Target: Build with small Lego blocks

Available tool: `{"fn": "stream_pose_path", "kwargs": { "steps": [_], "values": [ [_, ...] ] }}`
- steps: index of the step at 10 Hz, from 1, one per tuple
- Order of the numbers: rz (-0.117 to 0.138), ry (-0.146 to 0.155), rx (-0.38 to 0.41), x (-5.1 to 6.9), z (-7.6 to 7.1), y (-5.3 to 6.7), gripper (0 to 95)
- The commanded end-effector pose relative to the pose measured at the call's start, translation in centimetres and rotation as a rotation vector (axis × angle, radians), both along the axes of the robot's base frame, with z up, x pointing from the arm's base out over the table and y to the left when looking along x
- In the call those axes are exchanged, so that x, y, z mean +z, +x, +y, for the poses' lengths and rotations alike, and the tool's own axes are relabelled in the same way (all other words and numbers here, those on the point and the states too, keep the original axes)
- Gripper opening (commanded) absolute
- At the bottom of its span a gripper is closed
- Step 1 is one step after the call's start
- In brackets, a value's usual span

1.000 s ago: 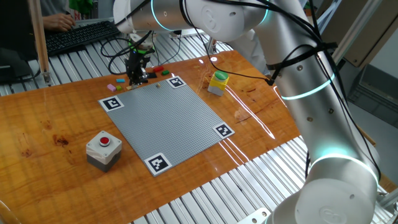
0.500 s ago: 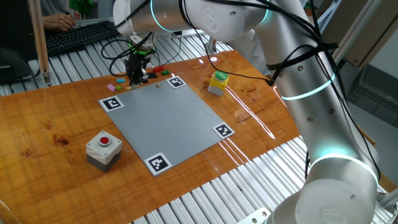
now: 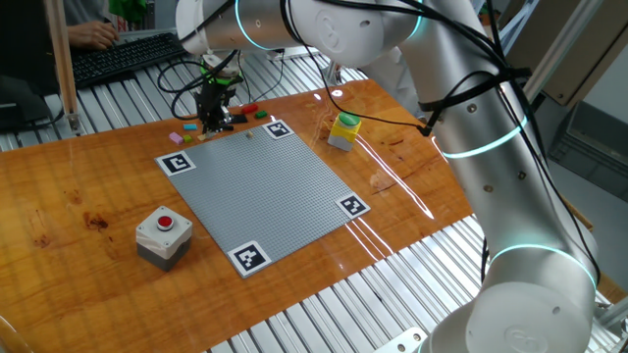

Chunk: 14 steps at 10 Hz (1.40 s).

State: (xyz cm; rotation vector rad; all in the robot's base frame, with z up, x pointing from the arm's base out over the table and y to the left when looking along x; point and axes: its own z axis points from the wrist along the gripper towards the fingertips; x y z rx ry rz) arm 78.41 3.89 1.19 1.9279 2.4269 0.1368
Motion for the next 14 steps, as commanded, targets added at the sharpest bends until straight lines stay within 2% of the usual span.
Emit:
{"fn": "stream_pose_path", "kwargs": {
  "steps": [1, 2, 5, 6, 7, 9, 10, 12, 14],
  "values": [
    [-0.003, -0.006, 0.108, 1.1, -0.1, -0.2, 0.0],
    [-0.007, -0.012, 0.172, 1.4, -0.2, -0.2, 0.0],
    [-0.015, -0.011, 0.480, 2.8, -0.5, -1.0, 0.0],
    [-0.014, -0.012, 0.569, 2.9, -0.6, -1.4, 0.0],
    [-0.018, -0.023, 0.708, 2.9, -0.8, -2.1, 0.0],
    [-0.026, -0.036, 0.846, 2.8, -0.9, -2.7, 0.0],
    [-0.026, -0.049, 0.951, 2.6, -1.0, -3.1, 0.0],
    [-0.019, -0.067, 1.073, 2.1, -1.5, -3.9, 0.0],
    [-0.020, -0.074, 1.130, 1.6, -2.2, -4.5, 0.0]
  ]
}}
